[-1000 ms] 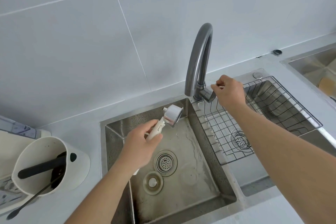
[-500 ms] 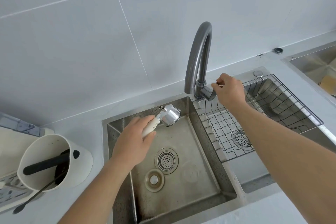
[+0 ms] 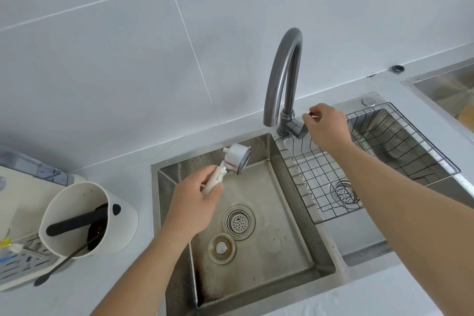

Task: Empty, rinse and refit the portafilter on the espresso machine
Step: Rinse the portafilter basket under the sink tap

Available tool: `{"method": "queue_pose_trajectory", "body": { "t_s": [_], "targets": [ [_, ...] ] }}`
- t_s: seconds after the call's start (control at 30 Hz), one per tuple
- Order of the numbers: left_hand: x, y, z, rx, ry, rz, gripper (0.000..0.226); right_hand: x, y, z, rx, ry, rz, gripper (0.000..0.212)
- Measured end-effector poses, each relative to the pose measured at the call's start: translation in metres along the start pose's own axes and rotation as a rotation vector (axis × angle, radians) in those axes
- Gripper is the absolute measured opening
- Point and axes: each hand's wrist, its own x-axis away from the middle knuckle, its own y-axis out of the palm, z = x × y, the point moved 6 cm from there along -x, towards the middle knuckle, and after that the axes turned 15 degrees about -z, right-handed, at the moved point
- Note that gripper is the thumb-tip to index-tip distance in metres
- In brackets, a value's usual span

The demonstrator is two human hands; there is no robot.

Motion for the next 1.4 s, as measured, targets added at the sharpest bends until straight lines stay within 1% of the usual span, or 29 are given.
{"method": "queue_pose_trajectory", "body": {
  "t_s": [0.07,0.17,0.23,0.33,0.43,0.53,0.57,0.63,0.73,0.87,1.0,1.07,1.2,1.4],
  "targets": [
    [0.002,0.003,-0.003,0.170,-0.047,-0.011,0.029,0.006,0.000,0.001,-0.039,0.004,-0.037,0.046],
    [0.005,0.013,-0.008,0.492,-0.142,-0.041,0.027,0.025,0.001,0.000,-0.117,0.007,-0.078,0.050],
    [0.008,0.020,-0.008,0.691,-0.189,-0.050,0.025,0.044,0.003,0.002,-0.168,0.017,-0.093,0.047],
    [0.015,0.029,-0.003,0.954,-0.224,-0.050,0.015,0.079,0.017,0.009,-0.215,0.044,-0.155,0.041],
    [0.019,0.035,0.000,1.079,-0.245,-0.071,0.014,0.117,0.041,0.016,-0.350,0.085,-0.234,0.030],
    [0.023,0.040,0.000,1.096,-0.266,-0.126,0.019,0.152,0.073,0.015,-0.644,0.120,-0.334,0.017],
    [0.025,0.041,-0.001,1.082,-0.275,-0.144,0.020,0.161,0.084,0.013,-0.706,0.121,-0.378,0.015],
    [0.028,0.043,0.000,1.062,-0.284,-0.170,0.019,0.176,0.103,0.004,-0.774,0.121,-0.460,0.012],
    [0.034,0.044,-0.001,1.056,-0.274,-0.191,0.015,0.193,0.120,-0.010,-0.856,0.123,-0.513,0.015],
    [0.042,0.040,-0.004,1.056,-0.236,-0.196,0.015,0.211,0.135,-0.028,-0.886,0.127,-0.578,0.017],
    [0.050,0.029,-0.011,1.069,-0.194,-0.193,0.018,0.235,0.159,-0.049,-0.900,0.096,-0.747,0.024],
    [0.055,0.022,-0.016,1.066,-0.184,-0.180,0.019,0.247,0.171,-0.058,-0.919,0.096,-0.802,0.021],
    [0.070,0.004,-0.031,1.033,-0.161,-0.163,0.018,0.269,0.190,-0.077,-0.918,0.107,-0.808,0.018],
    [0.097,-0.024,-0.057,0.996,-0.106,-0.200,0.019,0.299,0.213,-0.107,-0.906,0.119,-0.775,0.020]
  ]
}}
